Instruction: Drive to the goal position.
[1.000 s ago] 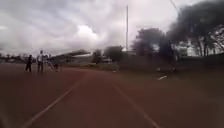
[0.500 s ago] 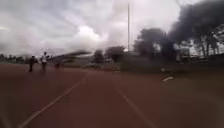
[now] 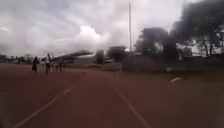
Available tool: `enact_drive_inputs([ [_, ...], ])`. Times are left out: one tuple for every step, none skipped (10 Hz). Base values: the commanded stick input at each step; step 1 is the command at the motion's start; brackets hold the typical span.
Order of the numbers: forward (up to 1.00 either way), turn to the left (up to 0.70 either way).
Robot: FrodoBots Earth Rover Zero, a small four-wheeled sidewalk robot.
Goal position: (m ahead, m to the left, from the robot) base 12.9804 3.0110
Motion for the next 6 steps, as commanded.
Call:
enact_drive_inputs([
  [0.85,0.0],
  [0.85,0.0],
  [0.85,0.0],
  [0.85,0.0],
  [0.85,0.0],
  [0.85,0.0],
])
